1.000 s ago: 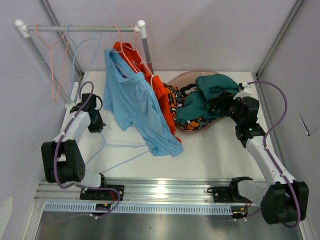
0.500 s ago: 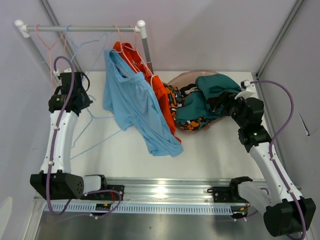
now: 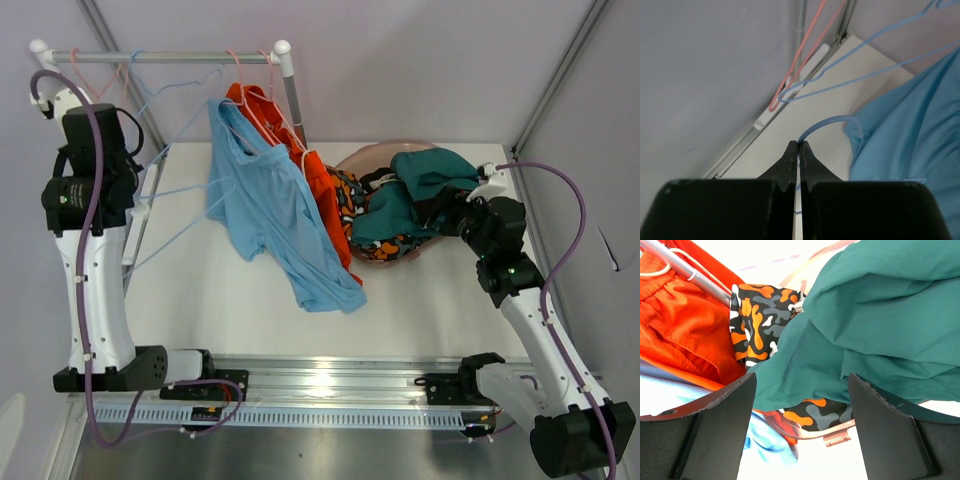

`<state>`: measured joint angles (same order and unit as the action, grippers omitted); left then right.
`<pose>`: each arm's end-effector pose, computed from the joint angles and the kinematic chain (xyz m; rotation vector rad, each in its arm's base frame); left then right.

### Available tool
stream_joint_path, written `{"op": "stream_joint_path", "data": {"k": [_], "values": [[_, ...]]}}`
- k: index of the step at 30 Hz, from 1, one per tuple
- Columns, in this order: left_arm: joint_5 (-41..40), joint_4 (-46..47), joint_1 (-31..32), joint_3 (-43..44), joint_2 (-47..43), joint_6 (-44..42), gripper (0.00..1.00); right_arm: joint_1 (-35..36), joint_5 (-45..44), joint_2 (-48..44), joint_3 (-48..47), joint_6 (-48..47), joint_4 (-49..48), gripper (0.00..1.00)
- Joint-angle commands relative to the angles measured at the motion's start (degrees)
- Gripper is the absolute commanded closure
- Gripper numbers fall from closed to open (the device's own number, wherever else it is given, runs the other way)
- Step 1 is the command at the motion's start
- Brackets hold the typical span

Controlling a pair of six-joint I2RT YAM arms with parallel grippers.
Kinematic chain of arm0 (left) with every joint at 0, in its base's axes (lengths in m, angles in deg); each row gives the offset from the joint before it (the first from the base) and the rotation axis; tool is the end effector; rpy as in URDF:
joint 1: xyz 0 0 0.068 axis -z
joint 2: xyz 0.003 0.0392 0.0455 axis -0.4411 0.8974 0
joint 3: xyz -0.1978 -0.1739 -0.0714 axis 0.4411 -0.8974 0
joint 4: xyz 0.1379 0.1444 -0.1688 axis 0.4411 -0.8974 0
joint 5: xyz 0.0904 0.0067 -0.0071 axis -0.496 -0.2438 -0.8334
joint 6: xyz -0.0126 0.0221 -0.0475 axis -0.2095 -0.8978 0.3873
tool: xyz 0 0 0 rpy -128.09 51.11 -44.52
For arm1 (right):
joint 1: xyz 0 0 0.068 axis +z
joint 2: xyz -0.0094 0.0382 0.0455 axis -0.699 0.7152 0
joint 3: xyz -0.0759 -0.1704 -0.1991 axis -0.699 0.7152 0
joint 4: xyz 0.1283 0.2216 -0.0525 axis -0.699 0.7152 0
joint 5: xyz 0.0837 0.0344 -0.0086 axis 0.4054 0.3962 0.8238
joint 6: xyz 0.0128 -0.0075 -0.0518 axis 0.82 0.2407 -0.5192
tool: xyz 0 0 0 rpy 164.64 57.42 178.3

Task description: Remove the shorts from the hanger

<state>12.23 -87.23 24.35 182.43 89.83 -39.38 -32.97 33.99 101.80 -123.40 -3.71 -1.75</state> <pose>0.1987 0.0258 0.5135 -0.6916 1.8767 0.4130 0.2106 0.0488 0.3448 0.0227 1.7981 0.5706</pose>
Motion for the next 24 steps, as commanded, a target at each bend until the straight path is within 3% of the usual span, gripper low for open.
{"op": "stream_joint_path", "data": {"k": [1,14,24], "values": [[-4.5,-0.6,0.5,7.1,2.8,-2.4,1.00,0.6,-0.9,-1.2,-2.9,-0.6,0.1,0.20],[-10.7,3.8,6.1,29.9,18.8,-1.6,1.00,2.1,-2.5,-1.6,-2.7,-2.2,2.0,0.20],[-18.1,22.9,9.7,30.8,24.6,-7.1,1.00,3.7,-2.9,-0.8,-1.9,-2.9,1.2,0.20]]}}
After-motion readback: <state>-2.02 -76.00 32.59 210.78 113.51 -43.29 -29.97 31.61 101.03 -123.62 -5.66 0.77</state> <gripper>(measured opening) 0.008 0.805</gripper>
